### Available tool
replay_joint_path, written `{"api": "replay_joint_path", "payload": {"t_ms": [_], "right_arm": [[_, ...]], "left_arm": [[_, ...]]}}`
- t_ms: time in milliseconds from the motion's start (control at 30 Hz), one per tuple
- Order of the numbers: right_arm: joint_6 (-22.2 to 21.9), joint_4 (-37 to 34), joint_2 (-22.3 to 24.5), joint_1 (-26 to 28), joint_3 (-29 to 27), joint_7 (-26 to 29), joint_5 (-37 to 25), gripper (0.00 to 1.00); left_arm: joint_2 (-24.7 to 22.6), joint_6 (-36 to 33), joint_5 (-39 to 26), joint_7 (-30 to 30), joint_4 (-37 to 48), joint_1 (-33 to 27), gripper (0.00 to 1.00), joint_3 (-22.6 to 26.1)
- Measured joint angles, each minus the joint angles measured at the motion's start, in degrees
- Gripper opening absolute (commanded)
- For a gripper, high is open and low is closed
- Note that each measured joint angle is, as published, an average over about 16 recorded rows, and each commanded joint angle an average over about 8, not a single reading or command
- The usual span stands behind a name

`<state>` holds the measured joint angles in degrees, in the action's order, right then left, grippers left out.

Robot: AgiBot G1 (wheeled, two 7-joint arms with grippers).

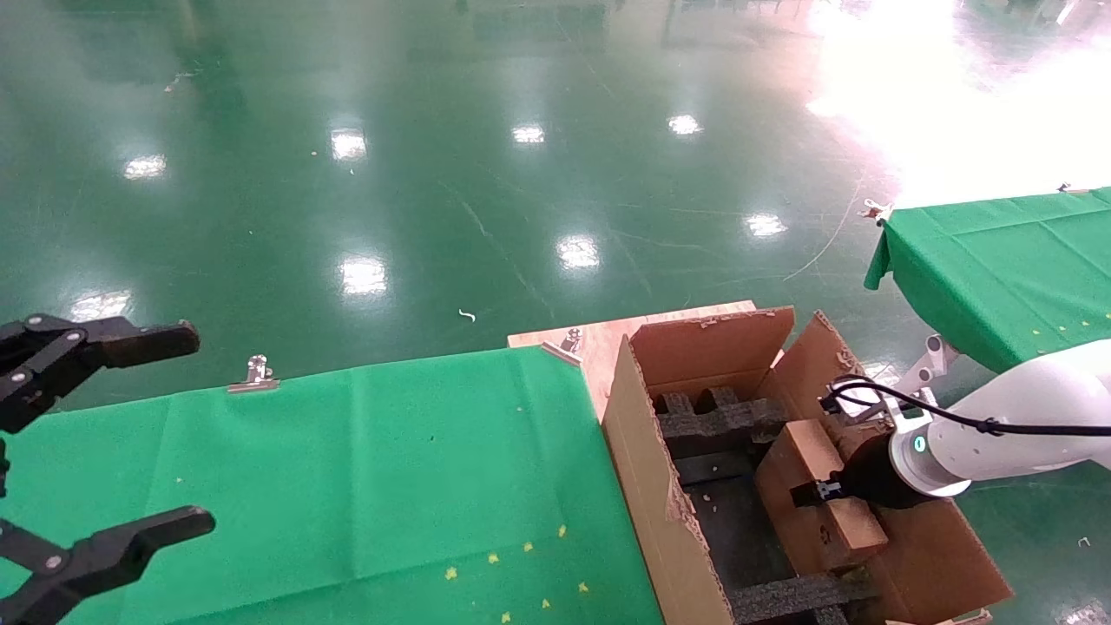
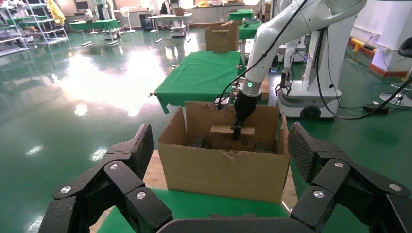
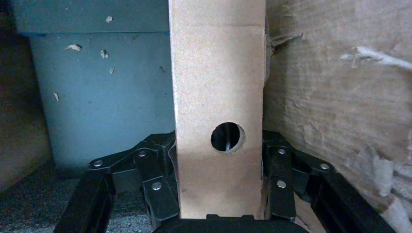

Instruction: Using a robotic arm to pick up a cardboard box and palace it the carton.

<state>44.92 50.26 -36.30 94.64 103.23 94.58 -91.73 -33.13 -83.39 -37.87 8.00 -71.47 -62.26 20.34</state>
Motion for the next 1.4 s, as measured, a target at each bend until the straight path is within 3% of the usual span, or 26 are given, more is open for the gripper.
{"api": "replay_joint_path", "payload": {"t_ms": [367,667,1067,1400], "right_arm": [[-0.22,1.51,0.99,2.24,-0.52,0.33,-0.98,1.0],[-1.11,5.16,2.19,7.91,-3.28,1.51,-0.54,1.0],[1.38,12.15,3.24,17.38,-10.89,-0.44,9.63,1.0],[3.43,13.92,3.52,18.48,-14.45,-3.09,14.4,1.0]], "left_arm": [[0.0,0.0,0.0,0.0,0.0,0.0,1.0,0.0],[0.0,0.0,0.0,0.0,0.0,0.0,1.0,0.0],[0.01,0.01,0.0,-0.01,0.01,0.0,1.0,0.0],[0.02,0.02,0.01,-0.01,0.02,0.01,1.0,0.0]]}}
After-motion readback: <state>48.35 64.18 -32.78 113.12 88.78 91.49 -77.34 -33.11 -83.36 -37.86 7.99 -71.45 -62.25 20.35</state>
